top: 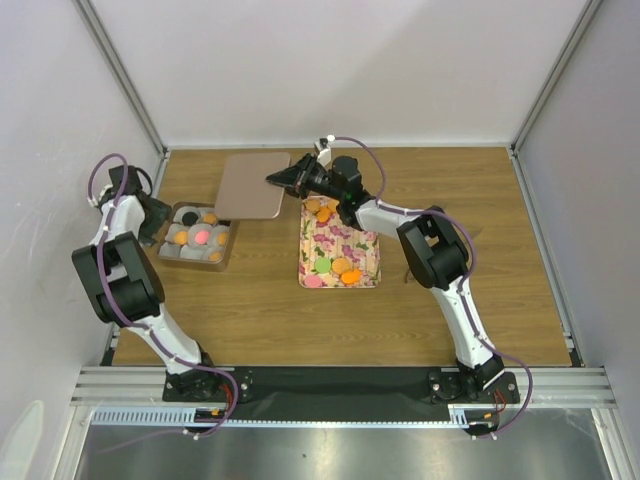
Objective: Pack the cookies
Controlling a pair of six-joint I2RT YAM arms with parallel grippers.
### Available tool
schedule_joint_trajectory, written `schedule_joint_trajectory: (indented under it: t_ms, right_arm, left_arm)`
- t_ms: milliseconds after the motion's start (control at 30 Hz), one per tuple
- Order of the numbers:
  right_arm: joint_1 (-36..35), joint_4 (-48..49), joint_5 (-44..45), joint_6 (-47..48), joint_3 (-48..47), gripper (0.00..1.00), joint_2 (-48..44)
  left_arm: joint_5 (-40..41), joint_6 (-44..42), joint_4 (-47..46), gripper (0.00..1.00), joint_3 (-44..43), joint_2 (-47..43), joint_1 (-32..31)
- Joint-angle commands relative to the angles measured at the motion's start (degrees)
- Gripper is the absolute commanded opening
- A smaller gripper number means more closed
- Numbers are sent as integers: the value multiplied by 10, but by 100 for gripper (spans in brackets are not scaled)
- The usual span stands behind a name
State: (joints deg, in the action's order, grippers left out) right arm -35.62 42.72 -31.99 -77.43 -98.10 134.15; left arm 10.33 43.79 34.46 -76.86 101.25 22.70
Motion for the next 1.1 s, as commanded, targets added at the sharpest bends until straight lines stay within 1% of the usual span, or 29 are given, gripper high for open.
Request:
schedule_joint_trajectory:
  t_ms: [0, 100, 300, 500, 700, 867, 1067]
  right_arm:
    - [3, 54, -6, -13, -43, 0, 8]
    - [3, 52, -8, -14, -53, 0, 16]
    - [3, 60, -11, -14, -54, 0, 27]
    - [3, 60, -12, -11, -51, 0, 30]
    - [4, 55, -18, -17, -72, 0, 47]
    - [3, 49, -19, -17, -78, 0, 57]
    - [3, 52, -18, -18, -79, 0, 63]
  left_arm:
    - [-13, 40, -8, 70, -6, 14, 12]
    - [-7, 63, -7, 65, 3, 16, 16]
    - [-21, 102, -9, 60, 13, 26, 16]
    - [-39, 110, -6, 54, 1, 54, 13]
    - [-46, 104, -17, 50, 4, 61, -4]
    - [-50, 99, -26, 49, 14, 60, -33]
    - [-58, 119, -55, 49, 61, 39, -60]
